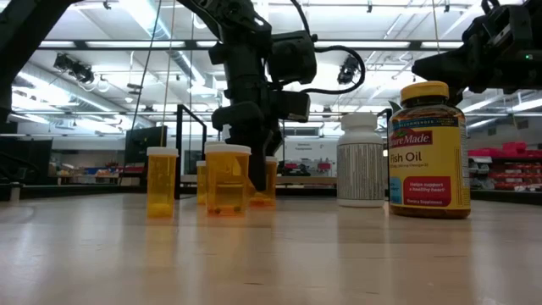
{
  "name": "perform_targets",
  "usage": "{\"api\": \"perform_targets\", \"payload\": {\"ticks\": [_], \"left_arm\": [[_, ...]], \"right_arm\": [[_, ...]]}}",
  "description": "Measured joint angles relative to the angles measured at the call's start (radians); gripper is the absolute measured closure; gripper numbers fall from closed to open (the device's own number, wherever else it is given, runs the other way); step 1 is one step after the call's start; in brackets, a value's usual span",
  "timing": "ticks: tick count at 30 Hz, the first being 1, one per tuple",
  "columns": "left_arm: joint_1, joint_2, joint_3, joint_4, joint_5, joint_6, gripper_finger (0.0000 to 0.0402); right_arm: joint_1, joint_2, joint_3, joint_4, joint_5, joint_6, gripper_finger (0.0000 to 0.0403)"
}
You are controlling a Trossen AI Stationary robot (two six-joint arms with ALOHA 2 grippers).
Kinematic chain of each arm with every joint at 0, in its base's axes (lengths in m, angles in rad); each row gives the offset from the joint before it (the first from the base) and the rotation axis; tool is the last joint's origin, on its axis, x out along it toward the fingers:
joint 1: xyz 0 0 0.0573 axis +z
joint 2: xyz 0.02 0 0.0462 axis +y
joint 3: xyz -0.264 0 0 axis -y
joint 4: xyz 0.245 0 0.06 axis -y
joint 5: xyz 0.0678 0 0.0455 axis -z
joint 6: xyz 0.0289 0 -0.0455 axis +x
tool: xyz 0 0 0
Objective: Pick and place medicine bottles onto shelf by color
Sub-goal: Put the top big orange pill bottle on the shelf
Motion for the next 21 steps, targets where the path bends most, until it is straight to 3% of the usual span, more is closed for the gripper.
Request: {"api": "perform_targets", "payload": {"ticks": [6, 15, 21], "left_arm": [[0.028, -0.021, 0.0, -0.027, -0.001, 0.002, 0.0187], [0.088, -0.112, 0.0, -0.03, 0.0, 0.005, 0.0206], [0.144, -0.157, 0.003, -0.042, -0.003, 0.043, 0.019]], "right_arm": [[0.0, 0.0, 0.0, 0.0, 0.0, 0.0, 0.0346], [0.0, 0.0, 0.0, 0.0, 0.0, 0.0, 0.0346], [0.0, 0.0, 0.0, 0.0, 0.0, 0.0, 0.0346]]}}
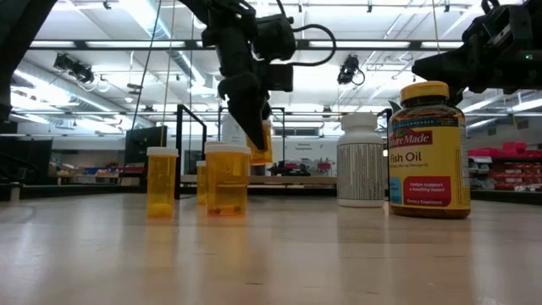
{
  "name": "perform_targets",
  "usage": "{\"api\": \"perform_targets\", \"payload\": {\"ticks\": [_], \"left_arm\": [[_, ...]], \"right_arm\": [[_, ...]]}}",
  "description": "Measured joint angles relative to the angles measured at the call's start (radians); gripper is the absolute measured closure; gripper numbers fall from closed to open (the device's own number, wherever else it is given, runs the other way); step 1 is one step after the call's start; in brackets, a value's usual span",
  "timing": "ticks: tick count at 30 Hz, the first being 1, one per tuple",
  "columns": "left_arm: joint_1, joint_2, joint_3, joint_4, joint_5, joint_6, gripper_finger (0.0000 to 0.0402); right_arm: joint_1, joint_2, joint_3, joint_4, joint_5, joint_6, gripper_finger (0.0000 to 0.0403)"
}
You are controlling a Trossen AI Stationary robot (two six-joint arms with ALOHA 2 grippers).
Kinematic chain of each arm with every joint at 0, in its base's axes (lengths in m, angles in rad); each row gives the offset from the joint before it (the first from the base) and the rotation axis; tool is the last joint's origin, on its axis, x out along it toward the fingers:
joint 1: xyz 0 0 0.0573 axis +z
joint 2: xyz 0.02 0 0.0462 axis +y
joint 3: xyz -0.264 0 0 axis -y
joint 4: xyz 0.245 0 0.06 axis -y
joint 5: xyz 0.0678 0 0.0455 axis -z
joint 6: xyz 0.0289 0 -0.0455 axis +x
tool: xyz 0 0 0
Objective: Pick and place medicine bottles onto shelf by color
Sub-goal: Put the top big orange pill bottle on the shelf
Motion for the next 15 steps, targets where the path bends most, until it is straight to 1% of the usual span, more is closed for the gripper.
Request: {"api": "perform_targets", "payload": {"ticks": [3, 7, 11, 15], "left_arm": [[0.027, -0.017, 0.0, 0.0, -0.006, 0.023, 0.0185], [0.062, -0.034, 0.003, 0.021, -0.031, 0.061, 0.0194], [0.102, -0.036, 0.056, 0.025, -0.051, 0.108, 0.0203], [0.157, -0.032, 0.119, 0.028, -0.054, 0.15, 0.02]], "right_arm": [[0.0, 0.0, 0.0, 0.0, 0.0, 0.0, 0.0346], [0.0, 0.0, 0.0, 0.0, 0.0, 0.0, 0.0346], [0.0, 0.0, 0.0, 0.0, 0.0, 0.0, 0.0346], [0.0, 0.0, 0.0, 0.0, 0.0, 0.0, 0.0346]]}}
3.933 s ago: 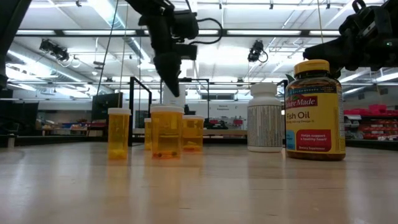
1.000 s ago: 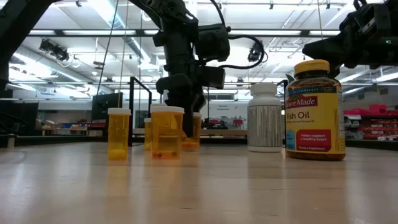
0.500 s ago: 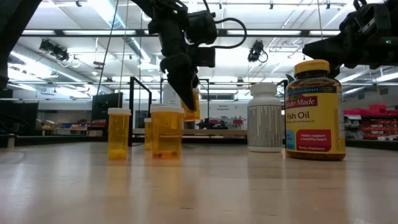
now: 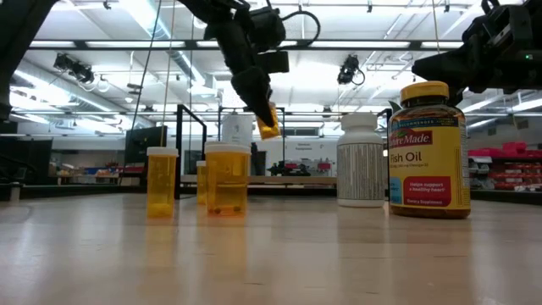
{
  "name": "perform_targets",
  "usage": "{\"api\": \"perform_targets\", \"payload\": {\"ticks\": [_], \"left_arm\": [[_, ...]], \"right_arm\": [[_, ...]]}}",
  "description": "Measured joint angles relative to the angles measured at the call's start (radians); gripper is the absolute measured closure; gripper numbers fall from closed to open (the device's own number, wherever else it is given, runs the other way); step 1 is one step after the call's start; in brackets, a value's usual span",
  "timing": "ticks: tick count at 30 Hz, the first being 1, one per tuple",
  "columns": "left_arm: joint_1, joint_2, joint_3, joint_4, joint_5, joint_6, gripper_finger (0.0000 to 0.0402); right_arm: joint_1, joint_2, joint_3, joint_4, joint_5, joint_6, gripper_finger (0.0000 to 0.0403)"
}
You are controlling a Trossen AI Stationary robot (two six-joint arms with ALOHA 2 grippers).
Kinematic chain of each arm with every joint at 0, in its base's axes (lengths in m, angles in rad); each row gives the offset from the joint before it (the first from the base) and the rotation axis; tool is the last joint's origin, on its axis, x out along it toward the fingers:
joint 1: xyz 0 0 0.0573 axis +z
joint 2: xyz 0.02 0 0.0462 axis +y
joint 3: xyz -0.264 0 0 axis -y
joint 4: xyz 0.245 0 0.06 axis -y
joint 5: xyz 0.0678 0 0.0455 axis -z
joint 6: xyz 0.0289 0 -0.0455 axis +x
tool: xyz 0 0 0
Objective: Pick and place medicine bottles onto shelf by color
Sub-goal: Put the top big orange pill bottle on the shelf
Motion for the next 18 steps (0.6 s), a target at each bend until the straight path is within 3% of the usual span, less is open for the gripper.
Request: {"api": "perform_targets", "payload": {"ticks": [11, 18], "left_arm": [[0.178, 0.003, 0.067, 0.093, 0.015, -0.034, 0.0203], [0.21, 0.061, 0.134, 0.113, 0.042, -0.051, 0.0198]], "right_arm": [[0.0, 0.0, 0.0, 0.0, 0.0, 0.0, 0.0346], [0.0, 0.0, 0.0, 0.0, 0.0, 0.0, 0.0346]]}}
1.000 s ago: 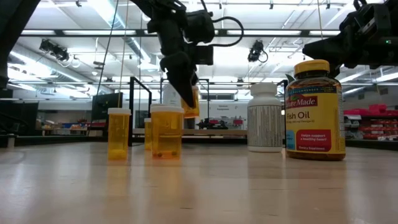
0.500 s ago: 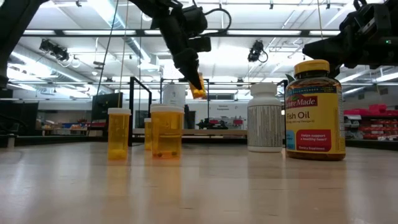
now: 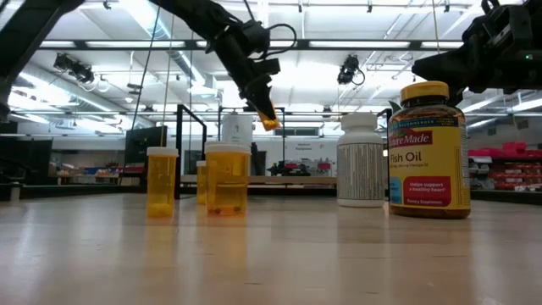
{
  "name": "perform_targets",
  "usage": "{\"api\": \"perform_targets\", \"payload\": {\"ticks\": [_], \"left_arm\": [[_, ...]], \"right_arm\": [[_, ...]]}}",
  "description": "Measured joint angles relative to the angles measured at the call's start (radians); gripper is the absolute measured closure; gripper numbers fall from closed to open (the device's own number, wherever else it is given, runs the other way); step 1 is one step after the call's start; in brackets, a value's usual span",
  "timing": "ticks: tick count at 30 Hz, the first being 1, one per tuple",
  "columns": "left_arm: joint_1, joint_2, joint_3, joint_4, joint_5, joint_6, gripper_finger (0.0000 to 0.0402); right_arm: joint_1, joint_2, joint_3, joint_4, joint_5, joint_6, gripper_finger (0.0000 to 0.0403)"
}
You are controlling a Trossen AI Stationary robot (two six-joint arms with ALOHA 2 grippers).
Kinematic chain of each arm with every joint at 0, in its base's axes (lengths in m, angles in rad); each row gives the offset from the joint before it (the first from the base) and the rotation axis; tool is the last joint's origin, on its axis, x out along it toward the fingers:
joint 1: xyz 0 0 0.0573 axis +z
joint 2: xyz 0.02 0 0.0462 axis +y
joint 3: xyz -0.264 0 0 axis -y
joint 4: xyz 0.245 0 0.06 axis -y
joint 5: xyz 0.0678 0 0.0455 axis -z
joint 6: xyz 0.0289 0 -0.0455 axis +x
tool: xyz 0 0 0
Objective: Pick and place medicine bottles onto shelf by color
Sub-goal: Put the top big orange pill bottle on the shelf
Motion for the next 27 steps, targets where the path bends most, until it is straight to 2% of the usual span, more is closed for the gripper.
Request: {"api": "perform_targets", "payload": {"ticks": [6, 10, 17, 27], "left_arm": [[0.013, 0.121, 0.171, -0.124, 0.003, 0.015, 0.0202], [0.025, 0.19, 0.235, -0.211, 0.011, 0.022, 0.0196], [0.038, 0.261, 0.242, -0.309, 0.008, 0.068, 0.02], [0.054, 0.315, 0.242, -0.314, 0.007, 0.075, 0.0196]], "right_arm": [[0.0, 0.0, 0.0, 0.0, 0.0, 0.0, 0.0346], [0.0, 0.0, 0.0, 0.0, 0.0, 0.0, 0.0346], [0.0, 0.0, 0.0, 0.0, 0.0, 0.0, 0.0346], [0.0, 0.0, 0.0, 0.0, 0.0, 0.0, 0.0346]]}}
